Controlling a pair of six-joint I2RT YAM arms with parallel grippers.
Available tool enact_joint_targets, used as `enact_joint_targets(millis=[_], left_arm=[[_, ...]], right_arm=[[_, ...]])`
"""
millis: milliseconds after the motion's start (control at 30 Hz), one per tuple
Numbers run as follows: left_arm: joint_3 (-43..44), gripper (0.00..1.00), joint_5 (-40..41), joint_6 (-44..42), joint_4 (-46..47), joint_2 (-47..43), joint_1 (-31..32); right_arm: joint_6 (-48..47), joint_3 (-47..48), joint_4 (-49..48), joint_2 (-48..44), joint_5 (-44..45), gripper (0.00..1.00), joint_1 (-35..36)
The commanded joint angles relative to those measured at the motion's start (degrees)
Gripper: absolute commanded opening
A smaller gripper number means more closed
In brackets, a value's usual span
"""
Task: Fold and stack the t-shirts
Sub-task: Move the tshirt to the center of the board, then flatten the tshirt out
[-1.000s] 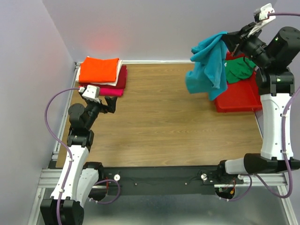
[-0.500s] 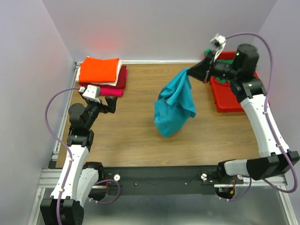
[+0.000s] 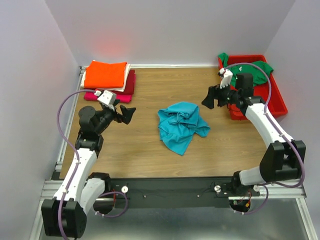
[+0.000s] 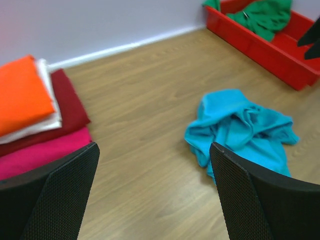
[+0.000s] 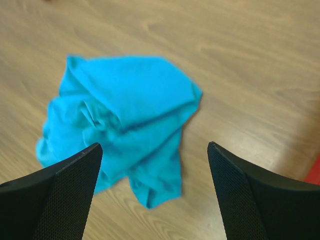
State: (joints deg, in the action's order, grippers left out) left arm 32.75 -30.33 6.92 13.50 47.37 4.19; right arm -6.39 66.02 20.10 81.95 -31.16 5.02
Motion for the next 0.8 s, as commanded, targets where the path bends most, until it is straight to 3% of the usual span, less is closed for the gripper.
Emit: enact_joint_targets(millis=[0,133,367,567,767], left_arm=[[0.21,0.98,-6.58,0.29,0.74,3.68,2.22],[-0.06,0.97,-5.10,-0.68,0.30,5.18,6.43],[4.50,0.92,7.99,-2.43,-5.58,13.96,16.10],[18.64,0.88,16.96,-9.00,-15.41,31.61,21.56],[34.82,0.79,20.39,-17.10,-26.14,48.67,24.55]], right_arm=[[-14.82,-6.40,4.67,-3.45,-14.11,0.92,0.52],[-26.12,-13.00,8.20,-6.53,-25.52,0.93,2.18],[-28.33,-14.70,8.03,-3.48,-14.12,0.92,8.08],[-25.78,-11.45,7.06,0.84,-7.09,0.89,11.33],[-22.18,-6.96,6.53,5.84,-0.58,0.76,13.79]])
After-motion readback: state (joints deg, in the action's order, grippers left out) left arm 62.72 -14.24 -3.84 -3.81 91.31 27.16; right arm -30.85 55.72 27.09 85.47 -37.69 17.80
